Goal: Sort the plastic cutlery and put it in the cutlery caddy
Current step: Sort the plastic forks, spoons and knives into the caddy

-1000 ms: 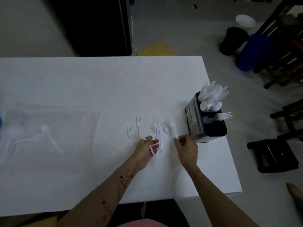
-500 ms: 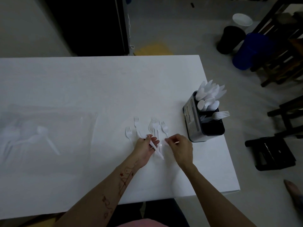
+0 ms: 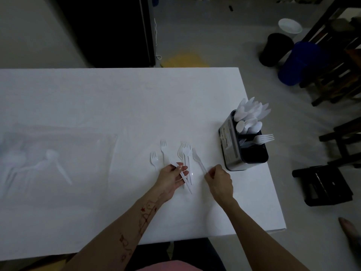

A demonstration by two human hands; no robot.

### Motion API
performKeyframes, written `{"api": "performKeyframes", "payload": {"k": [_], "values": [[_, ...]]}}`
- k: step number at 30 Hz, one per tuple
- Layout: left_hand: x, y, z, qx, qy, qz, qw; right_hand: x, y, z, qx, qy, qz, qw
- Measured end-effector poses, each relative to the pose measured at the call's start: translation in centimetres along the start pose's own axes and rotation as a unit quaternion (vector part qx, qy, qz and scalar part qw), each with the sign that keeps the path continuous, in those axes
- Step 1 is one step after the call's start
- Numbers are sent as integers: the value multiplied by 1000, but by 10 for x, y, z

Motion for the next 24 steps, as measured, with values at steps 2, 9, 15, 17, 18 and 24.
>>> {"api": "performKeyframes", "payload": {"k": [2,9,15,17,18,24], "values": [[1,-2,-1,-6,-1,2,1000,10,-5,4,-11,-57,-48,997],[-2,0,5,5,13,19,1000,49,4,35,29,-228,-77,970],[-2,-12,5,1,19,76,997,58,9,38,61,-239,-119,962],[-4,-19,5,-13,24,83,996,56,15,35,88,-201,-158,963],[-5,-22,5,-20,27,84,996,53,17,31,83,-168,-171,967],[-8,-36,7,-27,26,87,995,44,21,8,-4,-28,7,1000]]}}
Point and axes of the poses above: each hand's wrist, its own z-axis away from the middle knuckle, its own y-axis out of the palm, x = y × z, the point moved 10 cm from there along -z, towards the middle knuckle, and after that the axes turned 8 degrees about z, right-handed, at the moved point
